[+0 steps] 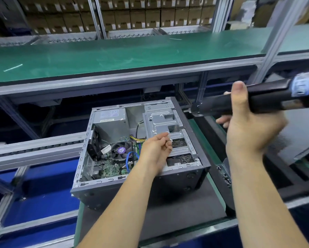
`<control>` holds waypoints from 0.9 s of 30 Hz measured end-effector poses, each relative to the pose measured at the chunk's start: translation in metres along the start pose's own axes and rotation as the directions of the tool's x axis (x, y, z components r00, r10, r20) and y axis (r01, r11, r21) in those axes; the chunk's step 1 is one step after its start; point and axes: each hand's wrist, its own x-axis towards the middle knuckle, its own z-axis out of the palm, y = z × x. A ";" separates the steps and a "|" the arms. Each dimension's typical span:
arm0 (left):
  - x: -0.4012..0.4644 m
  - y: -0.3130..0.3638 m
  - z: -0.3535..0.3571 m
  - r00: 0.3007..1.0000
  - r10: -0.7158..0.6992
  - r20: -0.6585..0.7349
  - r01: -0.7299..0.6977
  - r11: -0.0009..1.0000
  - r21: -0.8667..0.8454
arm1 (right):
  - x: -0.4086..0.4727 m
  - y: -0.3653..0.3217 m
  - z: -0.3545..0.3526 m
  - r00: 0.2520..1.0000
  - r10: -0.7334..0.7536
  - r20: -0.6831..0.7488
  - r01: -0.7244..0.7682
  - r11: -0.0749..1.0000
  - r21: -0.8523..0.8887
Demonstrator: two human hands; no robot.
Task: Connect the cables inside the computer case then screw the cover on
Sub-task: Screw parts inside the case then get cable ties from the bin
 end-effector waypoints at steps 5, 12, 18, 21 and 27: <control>0.001 0.010 -0.006 0.998 -0.060 -0.009 0.058 0.983 -0.176 | -0.001 0.014 0.009 0.986 0.101 0.134 -0.108 0.993 0.040; 0.000 0.017 -0.012 0.994 -0.093 0.062 0.106 0.962 -0.252 | -0.009 0.026 0.027 0.984 0.123 0.127 -0.129 0.991 0.038; 0.002 0.021 -0.012 0.993 -0.046 0.105 0.071 0.967 -0.246 | -0.004 0.033 0.030 0.982 0.170 0.082 -0.174 0.983 0.051; 0.003 0.023 -0.011 0.994 -0.043 0.100 0.068 0.961 -0.268 | -0.004 0.033 0.030 0.982 0.174 0.074 -0.179 0.981 0.074; 0.007 0.024 -0.006 0.996 -0.084 0.001 0.081 0.963 -0.256 | -0.001 0.034 0.029 0.979 0.191 0.071 -0.198 0.975 0.097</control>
